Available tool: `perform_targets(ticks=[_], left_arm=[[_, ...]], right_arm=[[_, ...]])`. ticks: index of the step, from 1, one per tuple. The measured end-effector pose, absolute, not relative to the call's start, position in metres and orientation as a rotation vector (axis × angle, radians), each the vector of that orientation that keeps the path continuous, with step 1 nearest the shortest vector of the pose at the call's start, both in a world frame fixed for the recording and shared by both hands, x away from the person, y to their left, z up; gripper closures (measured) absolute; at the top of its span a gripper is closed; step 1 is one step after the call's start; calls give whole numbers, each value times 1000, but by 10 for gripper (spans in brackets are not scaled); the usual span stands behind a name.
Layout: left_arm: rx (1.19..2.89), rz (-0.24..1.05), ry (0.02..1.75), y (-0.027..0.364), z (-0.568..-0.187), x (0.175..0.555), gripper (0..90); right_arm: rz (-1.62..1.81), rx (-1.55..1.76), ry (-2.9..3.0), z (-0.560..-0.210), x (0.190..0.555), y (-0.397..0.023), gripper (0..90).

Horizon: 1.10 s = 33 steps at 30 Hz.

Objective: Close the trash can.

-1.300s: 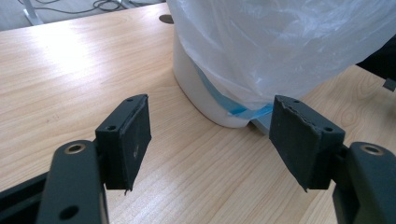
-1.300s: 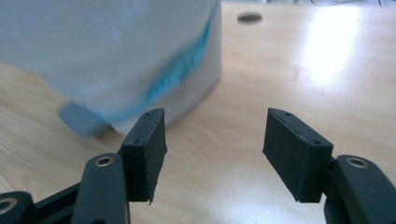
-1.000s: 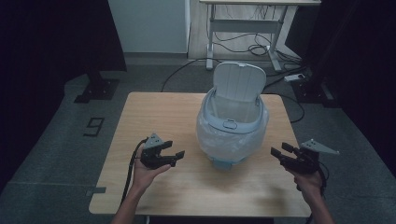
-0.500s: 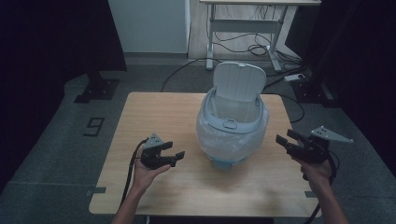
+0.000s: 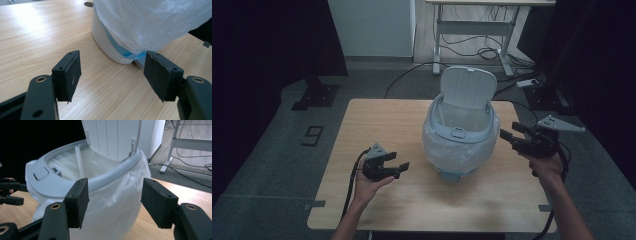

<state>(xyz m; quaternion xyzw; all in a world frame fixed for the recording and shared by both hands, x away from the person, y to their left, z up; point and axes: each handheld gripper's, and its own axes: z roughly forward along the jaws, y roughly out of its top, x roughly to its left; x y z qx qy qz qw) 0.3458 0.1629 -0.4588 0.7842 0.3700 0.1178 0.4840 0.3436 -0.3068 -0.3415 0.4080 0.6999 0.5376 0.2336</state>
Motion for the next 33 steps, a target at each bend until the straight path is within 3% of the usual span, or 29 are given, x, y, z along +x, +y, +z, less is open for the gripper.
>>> perform_targets(ticks=[33], left_arm=[[1926, 277, 913, 165, -464, 349, 302]], right_arm=[[1448, 1139, 1964, -311, 409, -294, 352]])
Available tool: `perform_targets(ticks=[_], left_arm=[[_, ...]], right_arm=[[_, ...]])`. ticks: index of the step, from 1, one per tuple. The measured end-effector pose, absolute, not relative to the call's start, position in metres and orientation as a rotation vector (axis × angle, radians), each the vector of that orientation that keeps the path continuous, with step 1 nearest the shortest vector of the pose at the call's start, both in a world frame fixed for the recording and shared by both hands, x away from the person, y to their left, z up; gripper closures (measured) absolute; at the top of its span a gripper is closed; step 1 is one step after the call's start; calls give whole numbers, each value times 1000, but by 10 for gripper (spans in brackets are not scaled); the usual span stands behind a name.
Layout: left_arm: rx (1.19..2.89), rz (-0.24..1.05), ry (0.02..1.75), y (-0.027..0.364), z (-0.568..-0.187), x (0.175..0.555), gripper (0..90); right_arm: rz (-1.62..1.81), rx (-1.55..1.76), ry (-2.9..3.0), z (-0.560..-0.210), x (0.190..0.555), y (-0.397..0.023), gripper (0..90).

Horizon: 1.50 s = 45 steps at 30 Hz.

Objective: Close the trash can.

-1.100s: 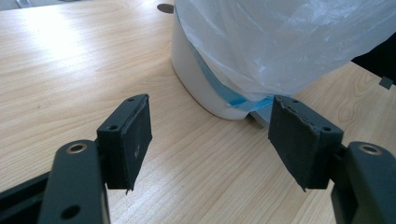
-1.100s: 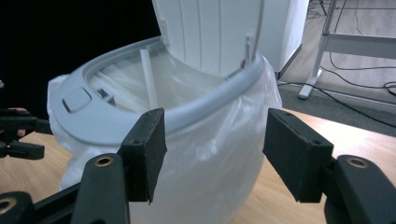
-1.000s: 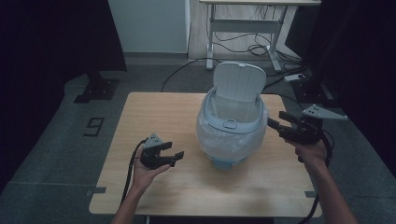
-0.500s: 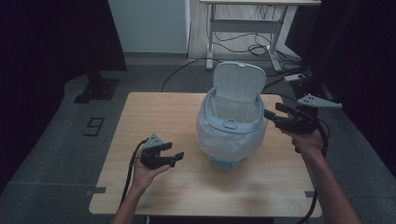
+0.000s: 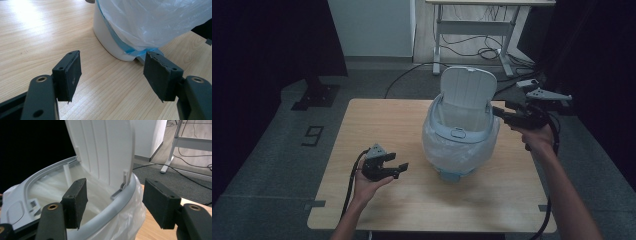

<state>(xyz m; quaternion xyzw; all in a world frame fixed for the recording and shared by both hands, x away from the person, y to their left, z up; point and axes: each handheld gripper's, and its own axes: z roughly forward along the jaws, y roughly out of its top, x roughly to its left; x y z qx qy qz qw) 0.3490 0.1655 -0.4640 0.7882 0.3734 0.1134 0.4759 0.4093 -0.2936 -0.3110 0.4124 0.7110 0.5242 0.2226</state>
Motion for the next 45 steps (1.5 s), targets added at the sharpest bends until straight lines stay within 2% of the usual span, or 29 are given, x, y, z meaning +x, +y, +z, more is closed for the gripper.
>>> perform_targets(ticks=[9, 20, 22, 27, 34, 45], left_arm=[[1913, 255, 902, 167, -463, 349, 302], [1894, 211, 880, 168, -463, 349, 302], [1890, 200, 877, 167, -463, 349, 302], [1896, 178, 853, 161, -463, 348, 302], [1901, 146, 848, 156, -465, 348, 301], [1908, 128, 850, 153, -467, 348, 294]], right_arm=[[1481, 1177, 1959, -305, 441, -288, 304], [1568, 1099, 1941, -289, 461, -271, 270], [1597, 1064, 1961, -288, 461, -267, 270], [1607, 1036, 1975, -289, 454, -259, 192], [1696, 1000, 2051, -298, 431, -259, 145], [1625, 981, 2185, -326, 416, -240, 141]])
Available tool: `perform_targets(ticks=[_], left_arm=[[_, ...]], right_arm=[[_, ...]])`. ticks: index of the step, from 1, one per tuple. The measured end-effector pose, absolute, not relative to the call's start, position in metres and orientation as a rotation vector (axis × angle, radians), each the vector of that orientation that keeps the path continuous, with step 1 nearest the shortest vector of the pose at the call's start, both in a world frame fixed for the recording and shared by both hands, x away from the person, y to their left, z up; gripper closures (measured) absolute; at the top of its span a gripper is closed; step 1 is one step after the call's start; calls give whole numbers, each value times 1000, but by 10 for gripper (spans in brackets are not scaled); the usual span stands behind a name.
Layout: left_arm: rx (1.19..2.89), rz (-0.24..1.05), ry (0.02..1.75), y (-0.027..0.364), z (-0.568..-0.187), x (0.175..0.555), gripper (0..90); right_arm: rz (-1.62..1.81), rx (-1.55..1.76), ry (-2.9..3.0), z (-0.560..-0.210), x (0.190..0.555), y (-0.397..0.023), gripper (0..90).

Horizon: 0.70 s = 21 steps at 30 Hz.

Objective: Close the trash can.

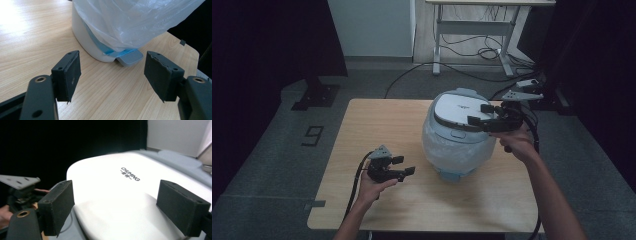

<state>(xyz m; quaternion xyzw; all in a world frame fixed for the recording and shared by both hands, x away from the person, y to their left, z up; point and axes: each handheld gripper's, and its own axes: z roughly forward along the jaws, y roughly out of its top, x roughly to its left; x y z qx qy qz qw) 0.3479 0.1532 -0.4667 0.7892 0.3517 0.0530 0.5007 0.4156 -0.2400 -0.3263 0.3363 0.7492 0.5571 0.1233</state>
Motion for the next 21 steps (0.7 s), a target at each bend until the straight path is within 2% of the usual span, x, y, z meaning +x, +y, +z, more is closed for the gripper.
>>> perform_targets(ticks=[7, 21], left_arm=[[1899, 128, 870, 156, -466, 349, 285], [1848, 152, 898, 170, -455, 349, 289]], right_arm=[[1431, 975, 2111, -332, 418, -224, 148], [1346, 1055, 2051, -332, 406, -213, 174]])
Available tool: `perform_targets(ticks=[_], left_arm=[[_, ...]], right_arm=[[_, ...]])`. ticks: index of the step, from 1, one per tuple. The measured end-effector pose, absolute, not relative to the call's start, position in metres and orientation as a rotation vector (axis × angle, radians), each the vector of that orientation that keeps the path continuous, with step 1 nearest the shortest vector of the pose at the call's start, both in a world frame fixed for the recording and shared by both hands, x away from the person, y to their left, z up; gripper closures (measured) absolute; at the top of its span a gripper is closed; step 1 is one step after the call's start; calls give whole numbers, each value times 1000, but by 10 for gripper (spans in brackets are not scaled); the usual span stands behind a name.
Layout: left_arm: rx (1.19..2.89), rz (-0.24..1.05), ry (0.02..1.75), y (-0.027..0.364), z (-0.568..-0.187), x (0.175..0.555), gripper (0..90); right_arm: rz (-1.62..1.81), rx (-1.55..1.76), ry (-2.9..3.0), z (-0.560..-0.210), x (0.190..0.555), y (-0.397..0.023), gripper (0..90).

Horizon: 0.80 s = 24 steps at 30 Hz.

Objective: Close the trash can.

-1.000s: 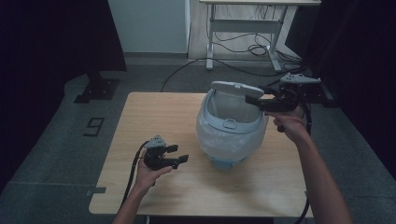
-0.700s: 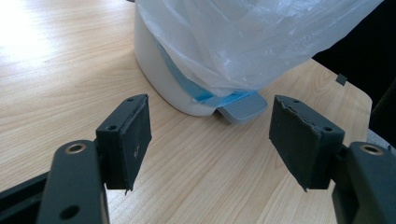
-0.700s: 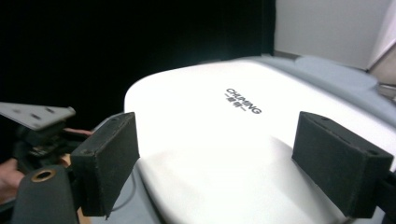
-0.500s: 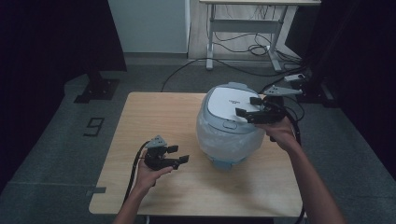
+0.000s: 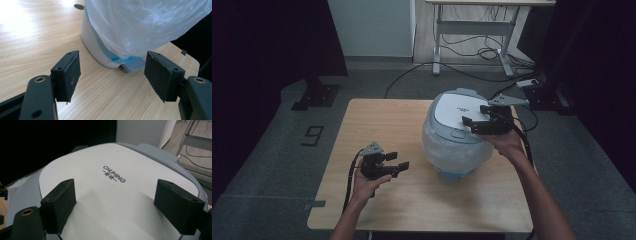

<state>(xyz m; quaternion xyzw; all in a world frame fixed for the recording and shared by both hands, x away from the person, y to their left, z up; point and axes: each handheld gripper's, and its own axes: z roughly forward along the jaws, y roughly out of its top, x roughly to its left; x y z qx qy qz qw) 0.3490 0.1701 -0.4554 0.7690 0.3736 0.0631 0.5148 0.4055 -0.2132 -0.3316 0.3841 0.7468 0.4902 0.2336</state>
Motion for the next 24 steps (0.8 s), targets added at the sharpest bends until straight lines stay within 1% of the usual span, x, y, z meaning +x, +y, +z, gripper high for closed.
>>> perform_targets(ticks=[1, 3, 4, 9, 12, 18, 24], left_arm=[[1851, 149, 900, 170, -456, 349, 289], [1860, 146, 901, 168, -458, 350, 289], [1863, 142, 901, 168, -459, 350, 289], [1868, 140, 894, 166, -459, 350, 289], [1868, 142, 891, 168, -459, 350, 288], [1869, 139, 904, 171, -463, 352, 288], [1866, 147, 908, 173, -463, 351, 288]], right_arm=[[1348, 1057, 2041, -332, 405, -213, 178], [1325, 1034, 2036, -334, 401, -211, 229], [1316, 1036, 2028, -334, 399, -209, 231], [1328, 985, 2036, -335, 395, -211, 224], [1413, 959, 2004, -342, 391, -216, 224], [1468, 938, 1928, -350, 369, -228, 230], [1513, 947, 1887, -356, 345, -250, 231]])
